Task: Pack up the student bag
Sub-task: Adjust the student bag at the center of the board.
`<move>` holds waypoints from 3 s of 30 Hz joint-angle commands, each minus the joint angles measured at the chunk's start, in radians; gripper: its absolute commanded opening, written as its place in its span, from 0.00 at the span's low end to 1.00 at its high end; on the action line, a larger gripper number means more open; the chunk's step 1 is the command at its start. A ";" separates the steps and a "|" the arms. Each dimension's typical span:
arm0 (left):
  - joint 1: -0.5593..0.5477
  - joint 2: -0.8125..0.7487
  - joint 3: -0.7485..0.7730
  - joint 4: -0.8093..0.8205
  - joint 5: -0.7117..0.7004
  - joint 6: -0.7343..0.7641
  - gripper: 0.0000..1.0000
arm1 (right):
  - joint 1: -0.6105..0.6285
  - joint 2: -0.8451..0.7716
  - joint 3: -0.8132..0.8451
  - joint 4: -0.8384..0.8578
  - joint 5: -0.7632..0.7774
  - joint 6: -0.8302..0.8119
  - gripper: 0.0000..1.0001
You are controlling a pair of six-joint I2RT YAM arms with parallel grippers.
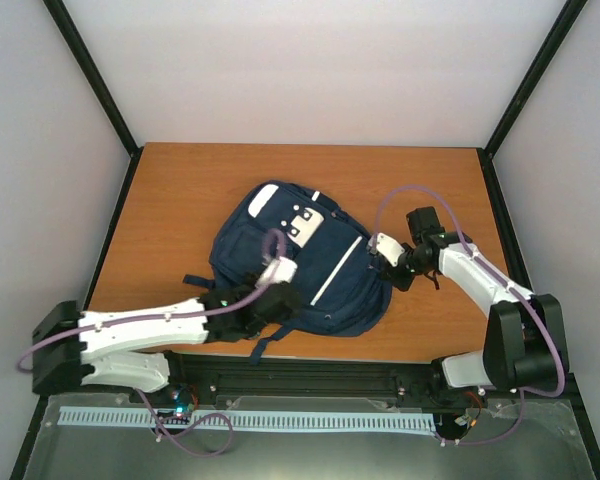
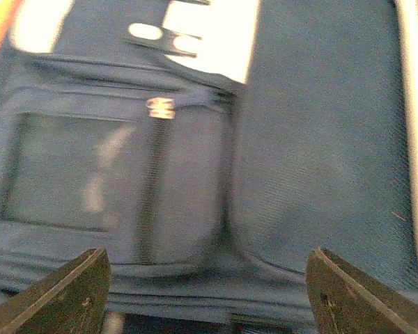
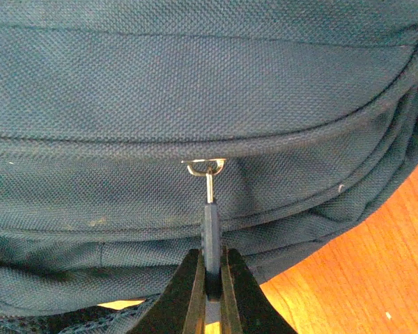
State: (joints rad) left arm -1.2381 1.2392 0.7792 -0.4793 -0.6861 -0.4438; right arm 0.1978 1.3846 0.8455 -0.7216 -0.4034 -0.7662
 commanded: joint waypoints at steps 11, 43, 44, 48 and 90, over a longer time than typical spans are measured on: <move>0.439 -0.268 -0.157 -0.105 0.326 -0.558 0.85 | -0.006 -0.118 -0.059 -0.033 0.011 -0.003 0.03; 0.638 0.098 0.219 0.086 0.555 0.096 0.73 | 0.212 -0.108 -0.043 -0.034 0.015 0.171 0.03; 0.602 0.077 0.206 0.084 0.566 0.128 0.72 | 0.213 -0.109 -0.044 -0.032 0.017 0.173 0.03; 0.454 0.000 0.146 0.117 0.628 0.267 0.65 | 0.211 -0.122 -0.053 -0.022 0.033 0.182 0.03; 0.037 0.350 0.166 0.448 0.315 0.737 0.15 | 0.138 -0.111 -0.054 -0.034 0.022 0.174 0.03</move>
State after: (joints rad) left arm -1.1919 1.5929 0.9089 -0.0738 -0.3416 0.2737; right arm 0.3832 1.2793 0.7788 -0.7738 -0.3889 -0.5865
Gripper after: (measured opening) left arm 0.203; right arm 0.033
